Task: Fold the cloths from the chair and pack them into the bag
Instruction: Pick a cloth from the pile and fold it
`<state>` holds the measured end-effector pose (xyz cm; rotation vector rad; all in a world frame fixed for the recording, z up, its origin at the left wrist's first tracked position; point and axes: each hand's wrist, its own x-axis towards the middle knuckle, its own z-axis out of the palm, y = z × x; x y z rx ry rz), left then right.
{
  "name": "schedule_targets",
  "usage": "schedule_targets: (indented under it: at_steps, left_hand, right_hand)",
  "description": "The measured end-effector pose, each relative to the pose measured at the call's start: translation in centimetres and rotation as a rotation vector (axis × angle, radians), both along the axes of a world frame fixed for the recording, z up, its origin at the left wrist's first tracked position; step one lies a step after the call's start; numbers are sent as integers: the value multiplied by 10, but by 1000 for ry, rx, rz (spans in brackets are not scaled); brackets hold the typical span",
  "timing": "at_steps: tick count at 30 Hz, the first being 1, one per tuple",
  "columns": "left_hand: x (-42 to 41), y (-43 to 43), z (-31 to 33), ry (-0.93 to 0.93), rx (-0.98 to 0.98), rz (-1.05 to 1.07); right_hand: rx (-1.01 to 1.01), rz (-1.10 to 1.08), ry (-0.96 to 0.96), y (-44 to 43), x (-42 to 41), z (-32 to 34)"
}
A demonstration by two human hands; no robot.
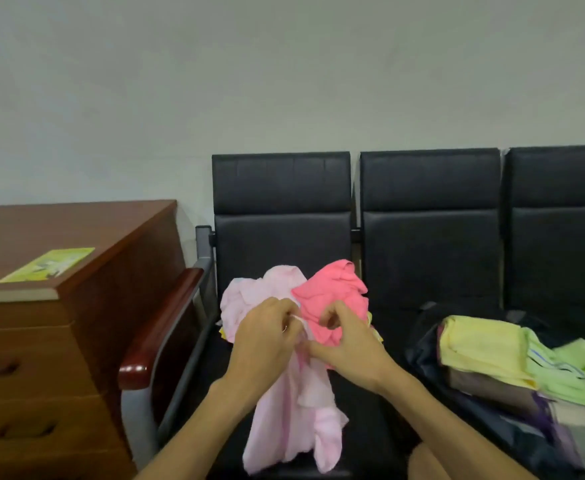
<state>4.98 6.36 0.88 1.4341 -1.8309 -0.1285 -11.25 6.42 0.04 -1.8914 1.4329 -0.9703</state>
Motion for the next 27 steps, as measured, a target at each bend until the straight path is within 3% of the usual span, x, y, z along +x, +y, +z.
schedule_targets:
  at_steps: [2,5,13,19,22,24,27]
  left_hand:
    - [-1,3,33,17,-60,-23]
    - [-6,13,75,17,-210,-53]
    - [-13,32,165,37,-360,-123]
    - [3,30,208,-179,-436,-84]
    - [1,30,216,-198,-419,-104]
    - [-5,30,216,-74,-348,-155]
    - [-11,30,213,287,-39,-322]
  right_hand:
    - [25,49,72,4,-5,24]
    - [-139,-24,140,12,-3,56]
    - [-336,-58,19,35,11,138]
    - [-185,-24,-229,39,-6,203]
    - [-111,-66,-291,38,-6,226]
    - [-94,-63,-307,35,0,235]
    - [-116,27,-244,35,8,246]
